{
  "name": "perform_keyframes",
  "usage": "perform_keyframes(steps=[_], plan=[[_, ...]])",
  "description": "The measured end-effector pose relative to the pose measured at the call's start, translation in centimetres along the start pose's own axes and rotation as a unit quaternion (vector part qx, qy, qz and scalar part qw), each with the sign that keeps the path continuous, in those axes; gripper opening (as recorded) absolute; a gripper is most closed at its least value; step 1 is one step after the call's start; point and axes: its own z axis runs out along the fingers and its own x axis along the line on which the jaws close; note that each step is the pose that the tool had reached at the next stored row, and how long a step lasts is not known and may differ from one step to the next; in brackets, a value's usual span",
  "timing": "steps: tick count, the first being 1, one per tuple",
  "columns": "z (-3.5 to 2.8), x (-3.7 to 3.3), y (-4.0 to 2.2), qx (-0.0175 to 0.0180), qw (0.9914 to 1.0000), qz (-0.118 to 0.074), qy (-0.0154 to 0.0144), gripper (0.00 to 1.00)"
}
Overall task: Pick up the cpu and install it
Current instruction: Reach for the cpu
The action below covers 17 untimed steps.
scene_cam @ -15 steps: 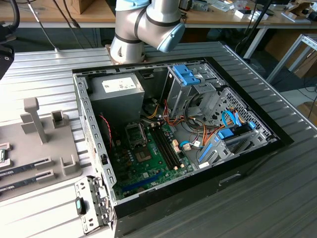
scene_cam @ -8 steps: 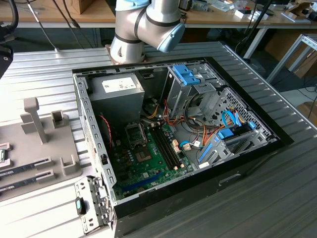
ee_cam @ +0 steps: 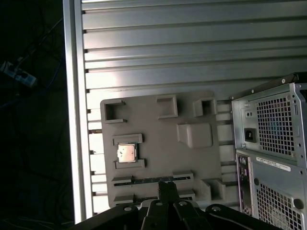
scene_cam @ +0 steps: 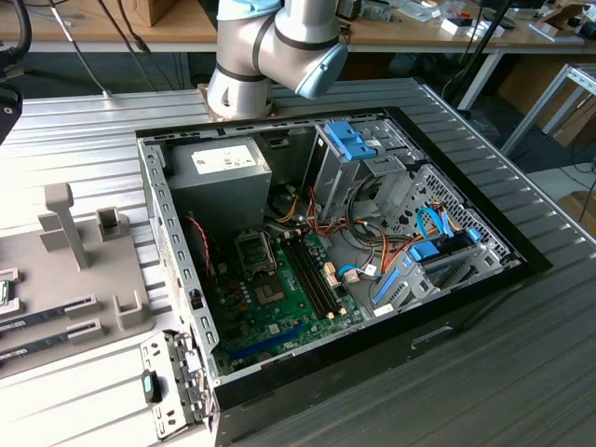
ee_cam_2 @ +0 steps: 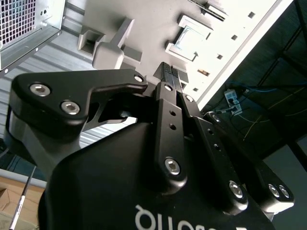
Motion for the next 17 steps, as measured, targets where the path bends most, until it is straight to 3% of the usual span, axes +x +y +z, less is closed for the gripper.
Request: perform_keyframes(steps=[17], plan=[[0.03,0.40,-0.03,0.0000,1.00000,0.000,0.0000,0.11]])
